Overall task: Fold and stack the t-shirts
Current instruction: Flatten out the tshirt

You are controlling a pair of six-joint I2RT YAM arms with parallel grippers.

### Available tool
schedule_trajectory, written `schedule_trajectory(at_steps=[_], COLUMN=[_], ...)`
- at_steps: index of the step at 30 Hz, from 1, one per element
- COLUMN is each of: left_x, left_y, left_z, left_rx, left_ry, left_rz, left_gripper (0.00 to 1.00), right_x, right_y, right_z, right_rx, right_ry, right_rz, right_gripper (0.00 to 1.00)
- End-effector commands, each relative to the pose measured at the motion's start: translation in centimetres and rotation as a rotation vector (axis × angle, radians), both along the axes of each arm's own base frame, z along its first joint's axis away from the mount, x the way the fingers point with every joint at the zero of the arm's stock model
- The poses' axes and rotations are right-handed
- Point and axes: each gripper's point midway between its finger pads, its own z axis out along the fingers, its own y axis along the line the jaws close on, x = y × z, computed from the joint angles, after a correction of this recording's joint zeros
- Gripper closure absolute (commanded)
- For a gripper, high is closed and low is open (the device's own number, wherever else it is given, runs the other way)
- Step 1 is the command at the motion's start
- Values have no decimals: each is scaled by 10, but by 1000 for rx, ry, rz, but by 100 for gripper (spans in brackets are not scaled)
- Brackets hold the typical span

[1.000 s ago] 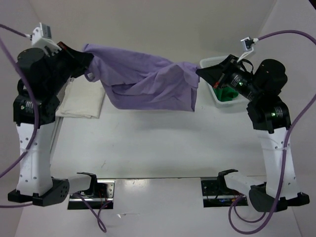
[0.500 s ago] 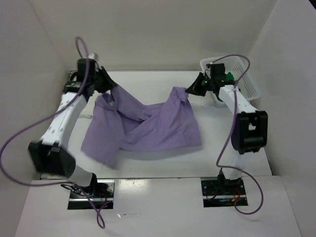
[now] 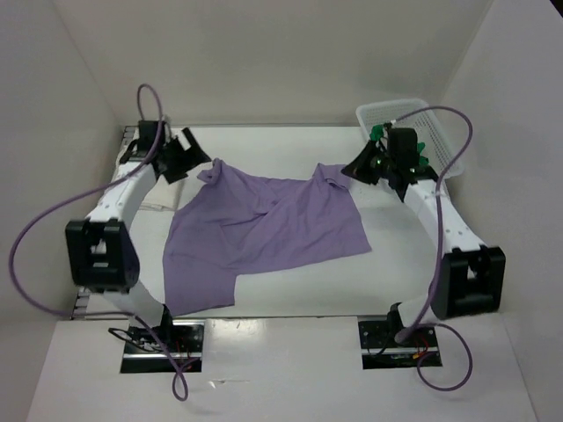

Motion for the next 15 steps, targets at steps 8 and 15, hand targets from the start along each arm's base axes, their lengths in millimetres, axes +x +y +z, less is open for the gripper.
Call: schedule_trajectory(at_steps=[8,15], left_x=[-113,-88], left_y=[-66,-102], left_z=[-91,-147], left_rx=[-77,-66], left_ry=[242,332], left_rz=[-146,-212], left_gripper=[76,76], right_x=[-83,-65], right_y=[4,3], right_z=[-109,-167], right_rx=[-31,-43], right_ry=[286,406], right_rz=[-17,-73], right_gripper=[96,94])
